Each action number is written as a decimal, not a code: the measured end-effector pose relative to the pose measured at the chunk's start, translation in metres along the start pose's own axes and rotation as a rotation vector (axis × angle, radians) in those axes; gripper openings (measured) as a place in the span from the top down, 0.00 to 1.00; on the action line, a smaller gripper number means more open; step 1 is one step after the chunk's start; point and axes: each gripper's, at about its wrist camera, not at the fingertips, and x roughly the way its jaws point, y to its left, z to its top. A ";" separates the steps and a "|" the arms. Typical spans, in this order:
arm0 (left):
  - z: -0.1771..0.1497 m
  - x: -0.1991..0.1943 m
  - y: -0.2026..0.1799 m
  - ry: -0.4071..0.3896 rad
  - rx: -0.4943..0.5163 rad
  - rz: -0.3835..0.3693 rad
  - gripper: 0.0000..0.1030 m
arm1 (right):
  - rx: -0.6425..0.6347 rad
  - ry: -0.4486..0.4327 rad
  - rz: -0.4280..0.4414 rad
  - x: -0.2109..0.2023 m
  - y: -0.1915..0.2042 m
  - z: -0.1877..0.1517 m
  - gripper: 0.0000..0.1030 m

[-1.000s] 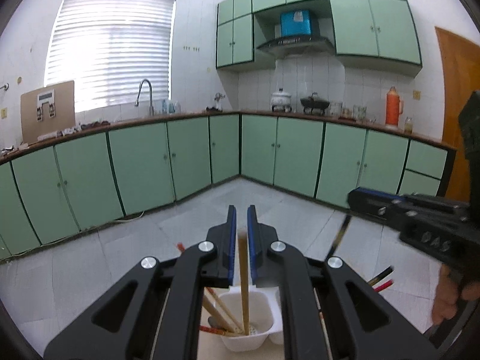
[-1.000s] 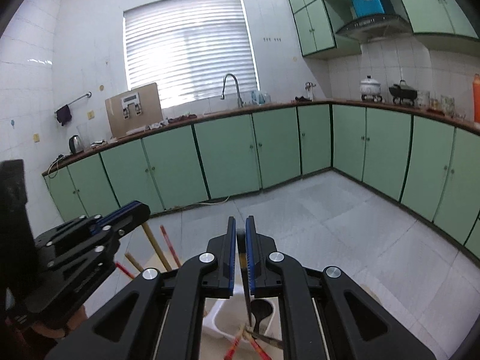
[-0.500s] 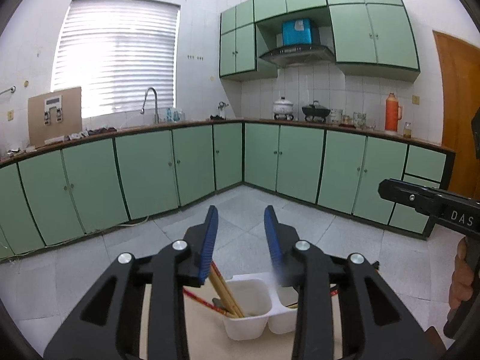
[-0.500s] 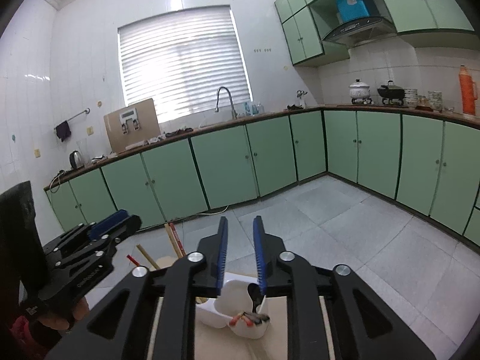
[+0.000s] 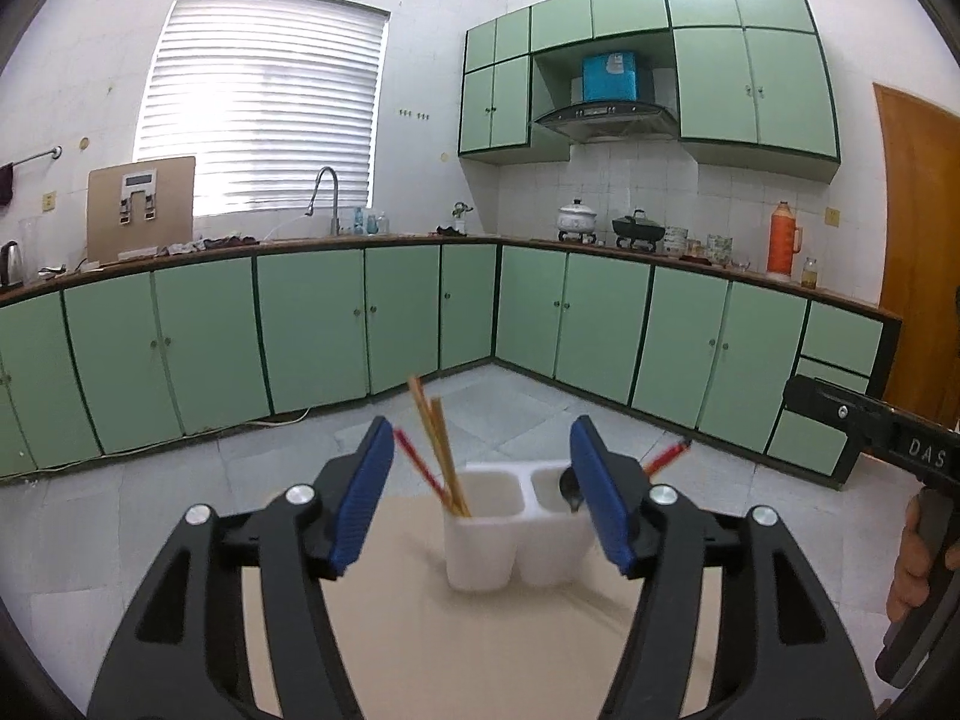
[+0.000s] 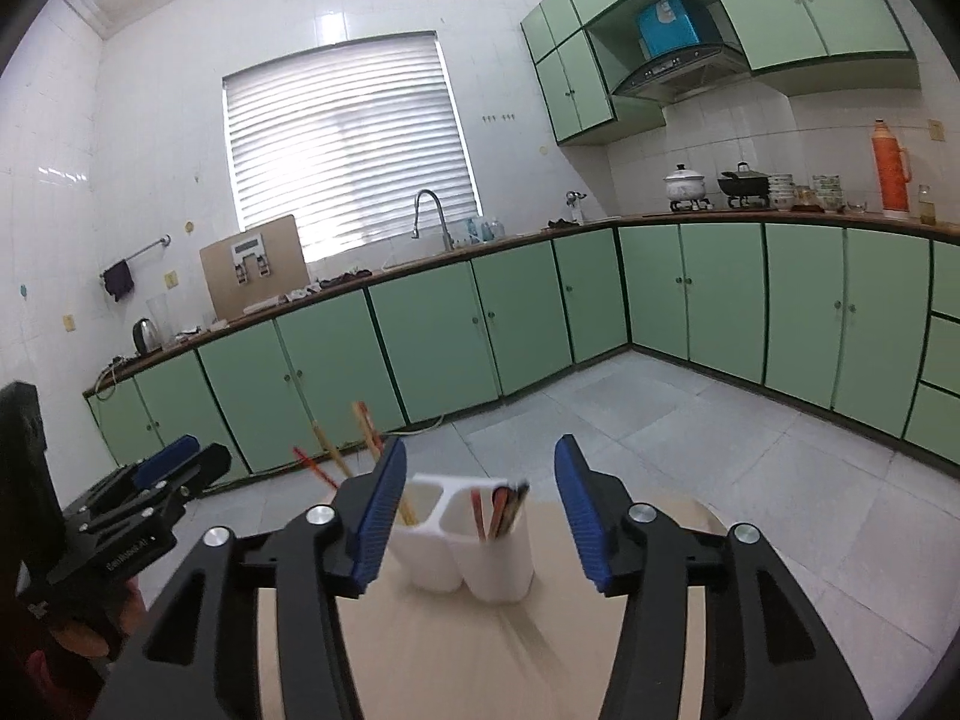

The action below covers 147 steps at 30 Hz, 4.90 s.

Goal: Organize utensils

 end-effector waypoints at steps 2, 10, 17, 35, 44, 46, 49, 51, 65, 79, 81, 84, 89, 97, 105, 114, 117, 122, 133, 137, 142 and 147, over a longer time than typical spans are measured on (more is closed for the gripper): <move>-0.005 -0.008 -0.002 0.007 0.008 0.006 0.32 | -0.004 0.009 -0.001 -0.006 0.005 -0.009 0.44; -0.017 -0.037 -0.005 0.004 0.005 0.014 0.13 | -0.046 0.012 -0.009 -0.031 0.027 -0.028 0.18; -0.017 -0.062 -0.007 -0.018 0.002 0.011 0.05 | -0.076 -0.008 0.003 -0.050 0.039 -0.033 0.06; -0.022 -0.105 -0.016 -0.052 0.030 0.014 0.05 | -0.124 -0.025 0.035 -0.077 0.055 -0.036 0.06; -0.023 -0.112 -0.015 -0.056 0.020 0.015 0.05 | -0.131 -0.024 0.043 -0.081 0.061 -0.039 0.06; -0.023 -0.112 -0.015 -0.056 0.020 0.015 0.05 | -0.129 -0.025 0.045 -0.082 0.061 -0.040 0.06; -0.023 -0.112 -0.015 -0.055 0.019 0.017 0.05 | -0.128 -0.023 0.045 -0.081 0.062 -0.041 0.06; -0.023 -0.112 -0.015 -0.056 0.017 0.017 0.05 | -0.129 -0.022 0.045 -0.081 0.062 -0.041 0.06; -0.023 -0.115 -0.011 -0.051 0.017 0.022 0.05 | -0.129 -0.016 0.043 -0.081 0.065 -0.044 0.06; -0.024 -0.116 -0.007 -0.053 0.018 0.027 0.05 | -0.130 -0.014 0.044 -0.080 0.067 -0.045 0.06; -0.024 -0.115 -0.007 -0.052 0.018 0.026 0.05 | -0.131 -0.013 0.043 -0.080 0.067 -0.045 0.06; -0.025 -0.115 -0.007 -0.052 0.020 0.026 0.05 | -0.129 -0.013 0.044 -0.080 0.067 -0.046 0.06; -0.025 -0.115 -0.007 -0.052 0.019 0.026 0.05 | -0.131 -0.014 0.044 -0.080 0.067 -0.045 0.06; -0.024 -0.116 -0.006 -0.053 0.019 0.027 0.05 | -0.130 -0.013 0.042 -0.080 0.068 -0.045 0.06; -0.024 -0.115 -0.006 -0.052 0.019 0.026 0.05 | -0.133 -0.013 0.043 -0.080 0.068 -0.046 0.06; -0.024 -0.115 -0.005 -0.049 0.020 0.026 0.05 | -0.134 -0.011 0.043 -0.078 0.069 -0.048 0.06; -0.025 -0.115 -0.004 -0.050 0.020 0.027 0.05 | -0.135 -0.011 0.043 -0.078 0.069 -0.047 0.06; -0.025 -0.115 -0.004 -0.050 0.021 0.028 0.05 | -0.134 -0.011 0.042 -0.078 0.070 -0.047 0.06; -0.026 -0.112 -0.003 -0.044 0.021 0.032 0.05 | -0.135 -0.011 0.043 -0.078 0.070 -0.047 0.06; -0.026 -0.111 -0.003 -0.043 0.021 0.033 0.05 | -0.134 -0.011 0.042 -0.078 0.070 -0.046 0.06; -0.027 -0.111 -0.002 -0.042 0.018 0.032 0.05 | -0.135 -0.010 0.042 -0.078 0.070 -0.047 0.06; -0.027 -0.109 -0.003 -0.038 0.022 0.035 0.05 | -0.134 -0.008 0.041 -0.077 0.071 -0.050 0.06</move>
